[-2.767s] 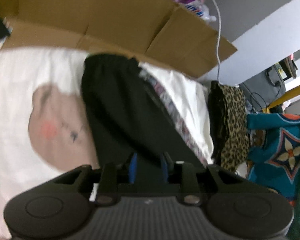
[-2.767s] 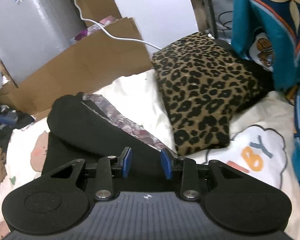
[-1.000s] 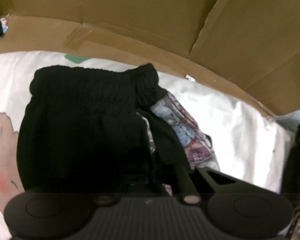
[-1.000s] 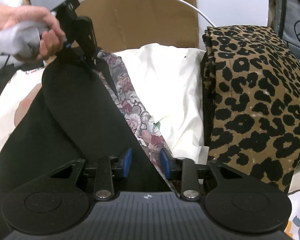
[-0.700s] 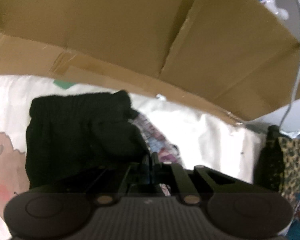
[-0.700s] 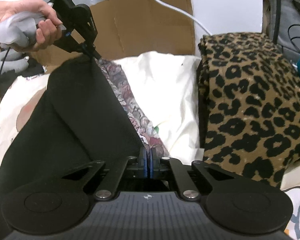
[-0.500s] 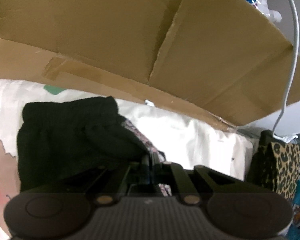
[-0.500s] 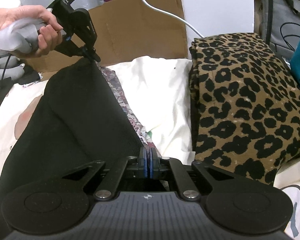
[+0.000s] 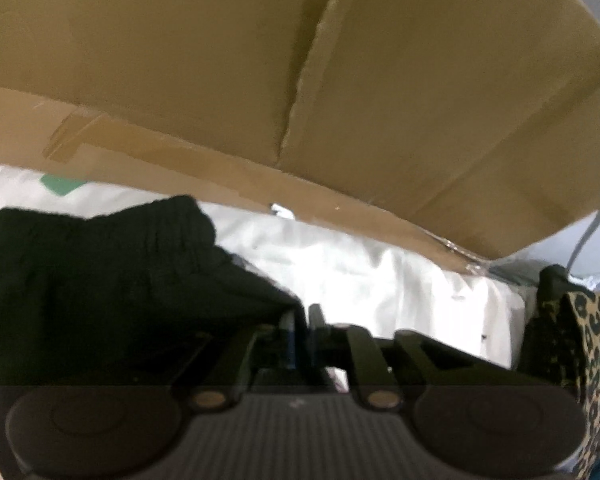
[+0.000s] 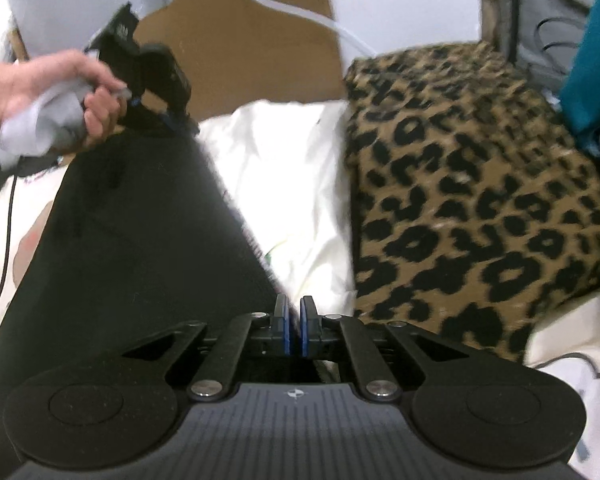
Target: Fold clothes
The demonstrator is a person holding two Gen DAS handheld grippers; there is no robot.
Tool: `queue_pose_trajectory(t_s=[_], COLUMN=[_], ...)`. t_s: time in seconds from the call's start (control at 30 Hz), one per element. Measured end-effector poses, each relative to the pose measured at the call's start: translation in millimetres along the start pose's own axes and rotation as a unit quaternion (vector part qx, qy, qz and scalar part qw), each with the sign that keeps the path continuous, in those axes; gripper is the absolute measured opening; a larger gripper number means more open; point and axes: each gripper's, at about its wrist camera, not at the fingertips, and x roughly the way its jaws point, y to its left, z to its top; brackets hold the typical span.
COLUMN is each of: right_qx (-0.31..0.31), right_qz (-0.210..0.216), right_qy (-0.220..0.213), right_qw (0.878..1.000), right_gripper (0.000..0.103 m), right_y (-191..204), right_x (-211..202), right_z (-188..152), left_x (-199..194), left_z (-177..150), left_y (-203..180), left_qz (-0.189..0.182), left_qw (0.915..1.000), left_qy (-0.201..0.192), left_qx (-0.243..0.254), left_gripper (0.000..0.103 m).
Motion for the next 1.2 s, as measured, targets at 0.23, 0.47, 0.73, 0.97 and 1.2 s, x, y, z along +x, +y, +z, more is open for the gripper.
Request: queue_pose_trajectory(t_s=[0.23,0.47,0.73,0.97,1.2], right_qx=[0.036,0.047,0.062,0.079,0.085], right_qz=[0.012,0.041,0.028,-0.005,0.009], right_qy=[-0.031,-0.007,0.026,0.063,0.039], right_qw=[0.999,0.998,0.997,0.995,0.996], right_gripper=[0.005,0.005,0.005,0.006,0.007], right_y=[-2.0,13.1,13.0,5.8,9.2], right_x=[-26.0,-25.3,-22.0,-17.4,-47.6], right_z=[-3.2,-7.7,-28.1,-36.6,-39.5], left_x=[-48.3,-83.1,-75.8,-56.6,-69.5], left_z=[9.2,-1.3,-10.0,-28.8,-49.0], left_y=[-4.2,11.4,33.0,56.5,56.3], left_qz=[-0.035,0.019,0.064,0.099,0.098], left_qw=[0.9976,0.9951,0.9905,0.9881,0.9888], left_qy=[-0.008,-0.005,0.004,0.022,0.023], left_qx=[0.059,0.097,0.122,0.116,0.11], left_gripper=[0.042,0.04,0.04,0.044,0.044])
